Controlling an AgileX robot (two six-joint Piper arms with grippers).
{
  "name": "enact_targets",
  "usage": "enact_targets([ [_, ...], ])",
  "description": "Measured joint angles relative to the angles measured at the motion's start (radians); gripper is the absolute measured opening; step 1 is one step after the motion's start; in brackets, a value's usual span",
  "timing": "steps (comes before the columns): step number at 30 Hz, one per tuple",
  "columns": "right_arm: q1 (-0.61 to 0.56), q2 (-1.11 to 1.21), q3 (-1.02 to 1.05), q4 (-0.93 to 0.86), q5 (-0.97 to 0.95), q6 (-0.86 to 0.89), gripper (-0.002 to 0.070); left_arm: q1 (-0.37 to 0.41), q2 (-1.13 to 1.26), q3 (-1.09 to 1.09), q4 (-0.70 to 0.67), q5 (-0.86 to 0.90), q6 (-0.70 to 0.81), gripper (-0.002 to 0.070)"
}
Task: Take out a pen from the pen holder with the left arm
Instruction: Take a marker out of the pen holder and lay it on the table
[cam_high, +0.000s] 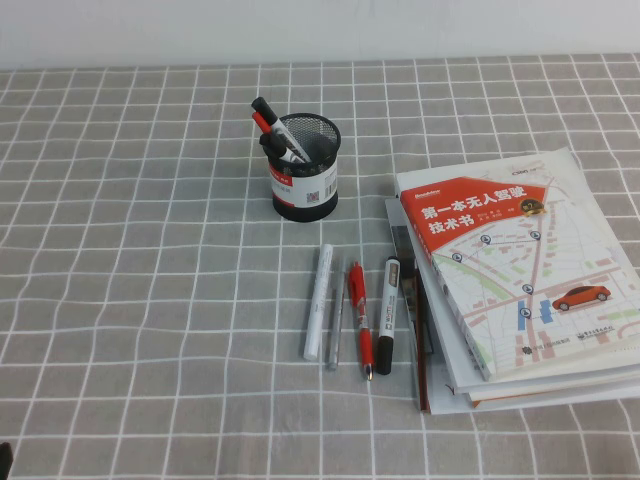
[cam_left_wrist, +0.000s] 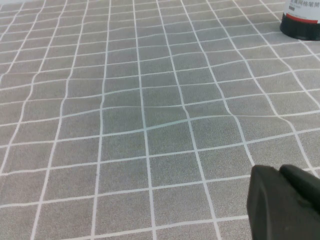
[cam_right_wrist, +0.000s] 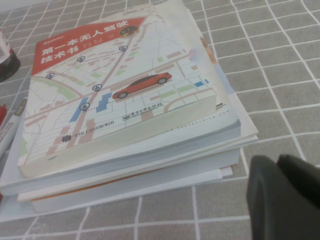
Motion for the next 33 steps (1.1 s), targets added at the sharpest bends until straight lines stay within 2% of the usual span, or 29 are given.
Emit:
enact_targets([
  [25,0.0,0.0,0.0,0.0,0.0,0.0,-0.0013,0.0,0.0,0.0,0.0,0.0,0.0,-0.0002],
  [33,0.0,0.0,0.0,0.0,0.0,0.0,-0.0013,0.0,0.0,0.0,-0.017,-0.049,-0.03,-0.0002],
])
